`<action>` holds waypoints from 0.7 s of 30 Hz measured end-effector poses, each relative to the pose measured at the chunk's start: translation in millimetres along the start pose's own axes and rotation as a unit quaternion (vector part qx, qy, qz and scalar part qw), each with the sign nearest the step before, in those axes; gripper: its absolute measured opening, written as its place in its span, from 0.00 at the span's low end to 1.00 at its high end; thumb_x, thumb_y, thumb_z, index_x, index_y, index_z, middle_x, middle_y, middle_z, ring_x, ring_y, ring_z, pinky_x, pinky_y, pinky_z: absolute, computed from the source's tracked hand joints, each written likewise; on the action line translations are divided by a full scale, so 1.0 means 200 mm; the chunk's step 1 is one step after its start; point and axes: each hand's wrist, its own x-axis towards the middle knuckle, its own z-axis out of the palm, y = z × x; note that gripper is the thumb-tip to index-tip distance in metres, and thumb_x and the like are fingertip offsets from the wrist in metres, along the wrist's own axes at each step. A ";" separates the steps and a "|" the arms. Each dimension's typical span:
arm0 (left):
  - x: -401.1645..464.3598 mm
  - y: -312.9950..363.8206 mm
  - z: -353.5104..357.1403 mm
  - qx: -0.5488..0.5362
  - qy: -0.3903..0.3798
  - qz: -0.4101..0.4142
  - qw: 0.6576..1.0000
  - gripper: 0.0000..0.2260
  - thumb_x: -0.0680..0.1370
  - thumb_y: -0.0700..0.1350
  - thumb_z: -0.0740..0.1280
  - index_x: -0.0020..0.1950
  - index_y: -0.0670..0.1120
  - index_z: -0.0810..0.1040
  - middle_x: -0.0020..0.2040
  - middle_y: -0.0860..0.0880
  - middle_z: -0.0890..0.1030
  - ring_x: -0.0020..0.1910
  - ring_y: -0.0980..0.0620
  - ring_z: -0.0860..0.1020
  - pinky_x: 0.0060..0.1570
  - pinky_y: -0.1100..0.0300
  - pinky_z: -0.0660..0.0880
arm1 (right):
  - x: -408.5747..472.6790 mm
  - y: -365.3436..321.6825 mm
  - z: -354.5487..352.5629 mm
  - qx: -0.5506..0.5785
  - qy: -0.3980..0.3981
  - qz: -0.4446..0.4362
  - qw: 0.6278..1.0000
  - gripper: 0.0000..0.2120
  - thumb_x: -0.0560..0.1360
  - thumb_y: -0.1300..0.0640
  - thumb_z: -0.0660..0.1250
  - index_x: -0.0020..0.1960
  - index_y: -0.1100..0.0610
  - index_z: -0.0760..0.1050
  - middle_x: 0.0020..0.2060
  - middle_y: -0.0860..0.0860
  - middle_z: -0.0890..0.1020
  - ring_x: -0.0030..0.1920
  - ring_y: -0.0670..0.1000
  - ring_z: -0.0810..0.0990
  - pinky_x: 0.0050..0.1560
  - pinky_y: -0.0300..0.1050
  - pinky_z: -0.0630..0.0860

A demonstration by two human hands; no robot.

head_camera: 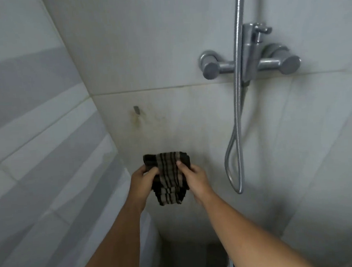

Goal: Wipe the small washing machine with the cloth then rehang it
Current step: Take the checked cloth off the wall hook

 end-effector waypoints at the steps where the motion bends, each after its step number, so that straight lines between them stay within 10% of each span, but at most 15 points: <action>1: -0.05 -0.14 0.05 -0.023 -0.014 -0.019 0.999 0.07 0.76 0.44 0.67 0.50 0.43 0.83 0.46 0.46 0.86 0.48 0.47 0.84 0.45 0.55 0.78 | -0.04 0.11 -0.09 -0.019 0.007 -0.011 1.000 0.13 0.79 0.49 0.70 0.53 0.59 0.85 0.47 0.54 0.88 0.49 0.52 0.87 0.51 0.46 0.83; 14: -0.85 -1.20 0.60 -0.162 -0.104 -0.111 0.975 0.27 0.68 0.43 0.66 0.65 0.35 0.74 0.61 0.31 0.79 0.54 0.35 0.80 0.53 0.39 0.78 | -0.91 1.06 -0.95 -0.097 0.114 -0.021 0.989 0.20 0.72 0.37 0.73 0.53 0.52 0.82 0.48 0.48 0.87 0.50 0.47 0.85 0.57 0.52 0.82; 21: -1.18 -1.27 0.64 -0.139 -0.158 -0.078 0.974 0.06 0.78 0.39 0.63 0.52 0.46 0.77 0.48 0.39 0.82 0.45 0.42 0.80 0.48 0.48 0.78 | -1.29 1.09 -1.19 0.036 0.027 0.050 0.998 0.16 0.72 0.50 0.77 0.58 0.54 0.83 0.54 0.55 0.87 0.57 0.57 0.85 0.63 0.62 0.77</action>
